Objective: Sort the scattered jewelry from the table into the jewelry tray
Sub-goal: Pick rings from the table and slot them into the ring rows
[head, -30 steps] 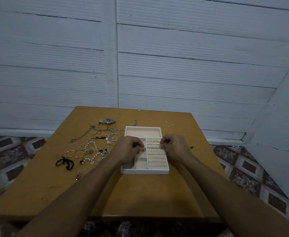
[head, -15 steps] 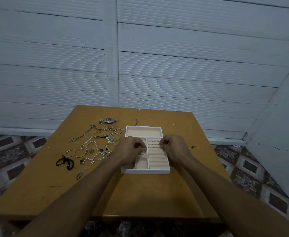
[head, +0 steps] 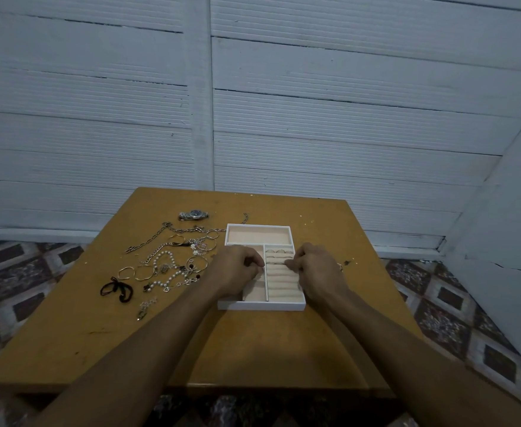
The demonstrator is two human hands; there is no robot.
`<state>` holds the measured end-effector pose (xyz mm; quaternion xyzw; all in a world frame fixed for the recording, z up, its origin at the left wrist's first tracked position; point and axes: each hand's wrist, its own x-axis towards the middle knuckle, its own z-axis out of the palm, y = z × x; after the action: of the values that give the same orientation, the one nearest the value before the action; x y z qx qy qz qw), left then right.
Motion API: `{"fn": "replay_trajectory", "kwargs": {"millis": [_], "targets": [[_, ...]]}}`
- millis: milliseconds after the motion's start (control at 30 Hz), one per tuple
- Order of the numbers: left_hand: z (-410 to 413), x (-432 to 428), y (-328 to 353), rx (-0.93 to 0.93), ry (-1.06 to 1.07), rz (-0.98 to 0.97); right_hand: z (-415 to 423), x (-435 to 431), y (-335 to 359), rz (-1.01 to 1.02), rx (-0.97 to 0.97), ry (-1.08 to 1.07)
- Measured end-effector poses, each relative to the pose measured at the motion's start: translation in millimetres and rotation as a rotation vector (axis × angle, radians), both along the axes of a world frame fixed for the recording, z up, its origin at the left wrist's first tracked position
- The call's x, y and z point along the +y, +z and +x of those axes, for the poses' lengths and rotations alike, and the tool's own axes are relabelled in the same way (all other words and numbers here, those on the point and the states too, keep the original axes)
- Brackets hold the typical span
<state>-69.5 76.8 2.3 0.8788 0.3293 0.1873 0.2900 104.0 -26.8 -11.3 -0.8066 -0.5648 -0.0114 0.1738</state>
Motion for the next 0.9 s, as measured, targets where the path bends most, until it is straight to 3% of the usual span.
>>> {"fn": "replay_trajectory", "kwargs": {"millis": [267,500,667,767,900], "targets": [[4.5,2.8,-1.3,-0.015,0.034,-0.008,-2.3,-3.3,1.8,-0.085,-0.109,0.028],[18.2,-0.2,0.5,-0.059,0.101,0.021,6.3,-7.9,7.6,0.026,0.187,-0.011],[29.1,-4.2,-4.7,-0.095,0.075,-0.030,20.3,-24.5,15.5,0.166,0.432,-0.178],[32.8,-6.1,-9.7,-0.107,0.064,-0.049,32.7,-35.2,15.0,0.186,0.429,-0.224],[32.9,-6.7,-13.0,-0.027,0.049,0.077,43.7,-47.7,12.2,0.151,0.374,-0.249]]}}
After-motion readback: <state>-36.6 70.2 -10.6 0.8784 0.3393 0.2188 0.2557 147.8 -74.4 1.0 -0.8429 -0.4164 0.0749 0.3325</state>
